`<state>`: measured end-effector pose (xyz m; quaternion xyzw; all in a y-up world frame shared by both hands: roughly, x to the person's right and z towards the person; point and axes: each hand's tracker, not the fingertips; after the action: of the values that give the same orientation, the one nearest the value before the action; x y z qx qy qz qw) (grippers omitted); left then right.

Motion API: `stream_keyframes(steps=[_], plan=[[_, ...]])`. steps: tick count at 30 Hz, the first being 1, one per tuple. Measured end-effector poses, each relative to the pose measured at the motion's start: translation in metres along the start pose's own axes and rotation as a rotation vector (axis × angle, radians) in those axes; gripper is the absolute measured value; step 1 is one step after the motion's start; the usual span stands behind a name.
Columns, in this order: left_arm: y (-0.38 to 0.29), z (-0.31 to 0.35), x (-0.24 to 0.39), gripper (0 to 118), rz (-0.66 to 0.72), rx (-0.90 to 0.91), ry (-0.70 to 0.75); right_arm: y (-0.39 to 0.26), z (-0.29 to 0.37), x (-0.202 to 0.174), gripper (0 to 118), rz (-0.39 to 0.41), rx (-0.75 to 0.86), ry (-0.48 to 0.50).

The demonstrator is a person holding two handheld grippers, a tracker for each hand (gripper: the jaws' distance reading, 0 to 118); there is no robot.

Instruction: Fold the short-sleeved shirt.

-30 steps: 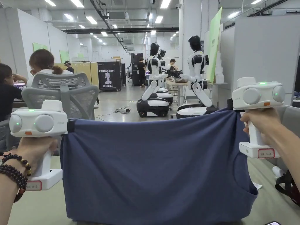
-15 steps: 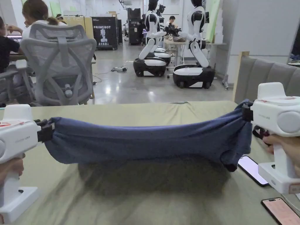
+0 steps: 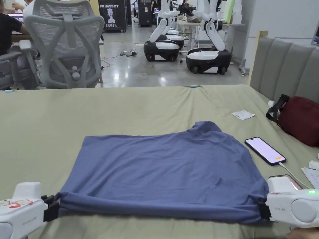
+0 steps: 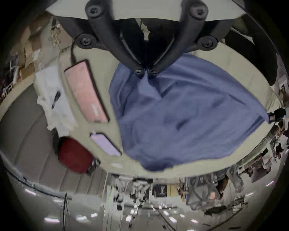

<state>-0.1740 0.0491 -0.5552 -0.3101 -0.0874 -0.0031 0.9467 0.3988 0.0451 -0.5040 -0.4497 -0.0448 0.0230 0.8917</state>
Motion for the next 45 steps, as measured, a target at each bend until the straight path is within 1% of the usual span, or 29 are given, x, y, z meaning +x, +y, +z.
stream_keyframes(steps=[2,4,6,8,9,10,11,12,13,14,15,16,17,18,19,20,21,23,27,31,32,33,34,35,38,40,43,44,45], plan=[[-0.005,-0.004,0.001,5,-0.004,-0.028,0.001,-0.004,-0.011,0.002,2,0.010,-0.037,0.005],[-0.009,-0.010,0.004,5,-0.015,-0.053,0.010,-0.003,-0.009,0.003,3,0.010,-0.013,0.010],[-0.009,-0.011,0.005,6,-0.014,-0.067,0.011,0.001,-0.007,0.002,10,0.006,-0.021,0.010],[-0.004,-0.006,0.004,8,-0.001,-0.058,0.010,-0.003,-0.001,0.002,19,0.005,0.033,-0.003],[0.000,-0.002,0.005,18,-0.002,-0.047,0.025,-0.004,0.003,0.001,42,0.003,0.077,-0.026],[0.002,0.003,0.004,49,-0.002,-0.037,0.033,-0.005,0.008,0.001,84,-0.012,0.100,-0.033],[0.004,0.007,0.003,83,0.002,-0.029,0.028,-0.005,0.011,0.001,113,-0.028,0.106,-0.018],[0.007,0.011,0.003,115,0.010,-0.013,0.020,-0.008,0.022,0.001,118,-0.069,0.158,0.018],[0.010,0.022,0.002,112,0.043,0.052,-0.021,-0.008,0.028,0.001,110,-0.082,0.171,0.038],[0.012,0.027,-0.004,108,0.043,0.065,-0.002,-0.008,0.031,-0.001,110,-0.093,0.195,0.039],[0.014,0.031,-0.005,109,0.038,0.055,0.015,-0.006,0.037,-0.008,110,-0.094,0.209,0.003],[0.018,0.036,-0.004,106,0.040,0.043,0.037,-0.004,0.042,-0.017,102,-0.085,0.228,-0.032],[0.020,0.040,-0.003,94,0.036,0.041,0.045,-0.004,0.047,-0.023,89,-0.066,0.243,-0.053],[0.022,0.042,0.004,77,0.030,0.054,0.053,-0.004,0.052,-0.029,69,-0.046,0.261,-0.075],[0.023,0.048,0.006,44,0.017,0.077,0.069,-0.004,0.057,-0.035,33,-0.039,0.281,-0.106],[0.022,0.051,0.008,20,0.009,0.090,0.077,0.000,0.054,-0.039,13,-0.044,0.287,-0.111],[0.022,0.054,0.010,6,0.003,0.097,0.090,0.000,0.056,-0.042,4,-0.044,0.286,-0.108],[0.019,0.056,0.017,0,0.000,0.094,0.104,-0.002,0.062,-0.046,0,-0.050,0.293,-0.106],[0.015,0.058,0.020,0,0.024,0.080,0.070,-0.003,0.069,-0.051,0,-0.031,0.303,-0.122],[0.014,0.052,0.020,0,0.000,0.052,0.078,-0.003,0.068,-0.045,0,-0.050,0.299,-0.106],[0.015,0.050,0.018,14,0.006,0.041,0.072,-0.004,0.069,-0.045,0,-0.055,0.298,-0.102],[0.016,0.047,0.015,45,0.010,0.019,0.066,-0.004,0.069,-0.044,0,-0.055,0.296,-0.099],[0.016,0.039,0.015,94,0.015,0.000,0.063,-0.004,0.068,-0.044,0,-0.053,0.294,-0.096],[0.017,0.033,0.013,118,0.019,-0.023,0.079,-0.005,0.069,-0.044,0,-0.051,0.294,-0.099],[0.015,0.017,0.010,118,-0.016,-0.060,0.135,-0.005,0.068,-0.043,0,-0.052,0.290,-0.097],[0.013,0.007,0.007,95,-0.048,-0.105,0.138,-0.006,0.067,-0.042,0,-0.058,0.287,-0.092],[0.008,-0.003,0.008,90,-0.055,-0.146,0.138,-0.006,0.063,-0.040,0,-0.054,0.272,-0.097],[0.007,-0.006,0.008,87,-0.053,-0.150,0.131,-0.007,0.063,-0.040,0,-0.054,0.268,-0.097],[0.006,-0.007,0.009,79,-0.052,-0.150,0.109,-0.007,0.061,-0.039,0,-0.053,0.262,-0.097]])
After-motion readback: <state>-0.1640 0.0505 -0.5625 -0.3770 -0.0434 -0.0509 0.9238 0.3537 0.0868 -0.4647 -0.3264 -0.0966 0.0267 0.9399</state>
